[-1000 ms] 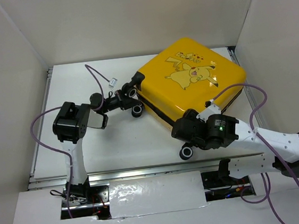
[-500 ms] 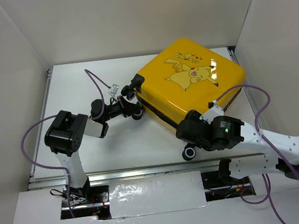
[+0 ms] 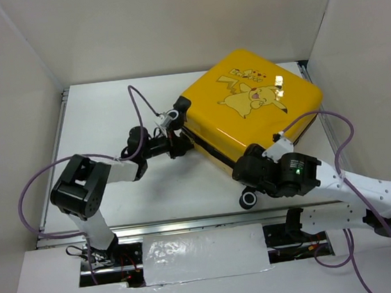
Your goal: Pack the luggage
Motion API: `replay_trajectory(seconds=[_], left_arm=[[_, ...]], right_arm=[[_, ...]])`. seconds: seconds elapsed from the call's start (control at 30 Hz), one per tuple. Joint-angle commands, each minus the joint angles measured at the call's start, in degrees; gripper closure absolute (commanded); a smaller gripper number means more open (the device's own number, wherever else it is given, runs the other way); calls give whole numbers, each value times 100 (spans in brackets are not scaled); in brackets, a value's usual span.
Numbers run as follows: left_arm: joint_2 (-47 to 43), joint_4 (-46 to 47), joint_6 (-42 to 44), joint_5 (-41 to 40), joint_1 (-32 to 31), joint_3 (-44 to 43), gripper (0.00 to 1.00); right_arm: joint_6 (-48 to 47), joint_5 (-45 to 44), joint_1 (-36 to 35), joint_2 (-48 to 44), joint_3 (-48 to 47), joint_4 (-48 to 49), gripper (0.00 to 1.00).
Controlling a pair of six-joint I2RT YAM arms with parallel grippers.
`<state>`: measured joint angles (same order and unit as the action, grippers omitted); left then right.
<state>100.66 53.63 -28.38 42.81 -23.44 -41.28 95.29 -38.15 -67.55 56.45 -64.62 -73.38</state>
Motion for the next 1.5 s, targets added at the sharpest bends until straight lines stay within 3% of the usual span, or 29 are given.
replay_trajectory(seconds=[0.0,0.53,0.73,0.93,0.97,1.0,1.1,1.13,1.2,1.3,1.37,1.47], left_arm=[[32,-1109,298,1389,-1162,181,100],[-91,-1258,333,360,-3762,-187,100],[155,-854,-150,334,-4378,-293,100],[173,-1141,-291,264,-4546,-512,99],[121,-1353,-299,220,-4546,-609,79],[86,-1572,-291,176,-4546,-636,67],[-335,-2530,-431,-394,-4546,-497,40],[-667,-3011,-431,-535,-4546,-426,39],[-1029,-3514,-396,-949,-4503,-224,35],[-1724,-4771,-440,-1160,-4075,-127,38],[-2198,-5560,-423,-1074,-3687,-83,51],[-2639,-5898,-291,-1002,-2704,-38,64]], right_arm=[[-80,-738,84,-72,-77,1651,100],[-458,-589,172,-397,230,2003,100],[-511,-553,189,-538,327,2083,100],[-423,-500,207,-705,538,2092,100],[-388,-483,216,-723,556,2065,100],[-362,-465,225,-731,556,2013,100],[-668,-334,312,-767,521,1951,60],[-791,-264,382,-749,503,1968,35],[-1291,17,496,-653,398,1881,20],[-1653,290,611,-355,135,1181,17],[-1697,343,603,-196,29,740,17],[-1812,423,576,-178,-85,116,17]])
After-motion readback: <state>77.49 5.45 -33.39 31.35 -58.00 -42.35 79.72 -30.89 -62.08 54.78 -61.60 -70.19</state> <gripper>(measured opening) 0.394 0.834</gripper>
